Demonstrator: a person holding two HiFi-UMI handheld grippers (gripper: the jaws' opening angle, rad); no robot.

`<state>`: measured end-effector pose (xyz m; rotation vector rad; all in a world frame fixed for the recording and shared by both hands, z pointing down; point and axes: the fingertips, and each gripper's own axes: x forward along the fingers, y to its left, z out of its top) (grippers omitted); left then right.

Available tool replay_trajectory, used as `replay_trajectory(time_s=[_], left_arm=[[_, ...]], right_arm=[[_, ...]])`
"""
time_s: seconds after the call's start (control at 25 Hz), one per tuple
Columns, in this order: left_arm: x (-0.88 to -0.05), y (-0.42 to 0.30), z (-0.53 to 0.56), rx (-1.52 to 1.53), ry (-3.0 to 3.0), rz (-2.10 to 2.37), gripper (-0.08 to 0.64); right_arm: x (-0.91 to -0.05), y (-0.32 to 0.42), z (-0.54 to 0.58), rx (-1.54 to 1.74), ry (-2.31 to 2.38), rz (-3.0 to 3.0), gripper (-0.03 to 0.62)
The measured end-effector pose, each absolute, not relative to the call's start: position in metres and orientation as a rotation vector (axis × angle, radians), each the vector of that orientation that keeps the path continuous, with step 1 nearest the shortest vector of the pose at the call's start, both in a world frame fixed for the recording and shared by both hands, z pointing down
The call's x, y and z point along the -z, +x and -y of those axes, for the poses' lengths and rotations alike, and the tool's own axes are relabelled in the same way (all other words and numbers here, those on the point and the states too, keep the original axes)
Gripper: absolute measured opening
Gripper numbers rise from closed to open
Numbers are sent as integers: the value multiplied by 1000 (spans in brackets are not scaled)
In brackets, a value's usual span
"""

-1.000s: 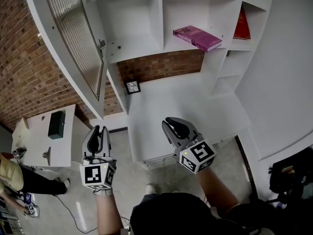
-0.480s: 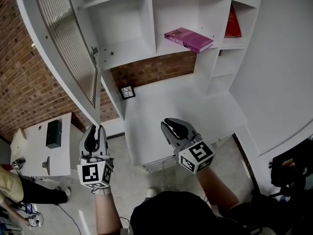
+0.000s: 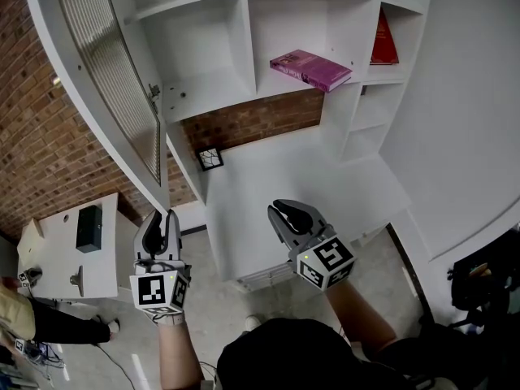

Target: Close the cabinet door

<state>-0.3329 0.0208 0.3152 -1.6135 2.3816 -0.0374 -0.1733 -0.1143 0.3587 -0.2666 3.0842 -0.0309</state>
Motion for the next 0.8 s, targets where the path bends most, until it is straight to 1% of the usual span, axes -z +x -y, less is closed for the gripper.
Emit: replay_trajectory(time_s=[0.36,0.8], left_arm=[[-315,-319,0,42,-1636,-2356,91],[-314,-302,26,36,-1608,-2382,97]], right_arm=[[-360,-161,128,39,-290,-3080,51],[-363,-114,163,55,-356,-3075,51]])
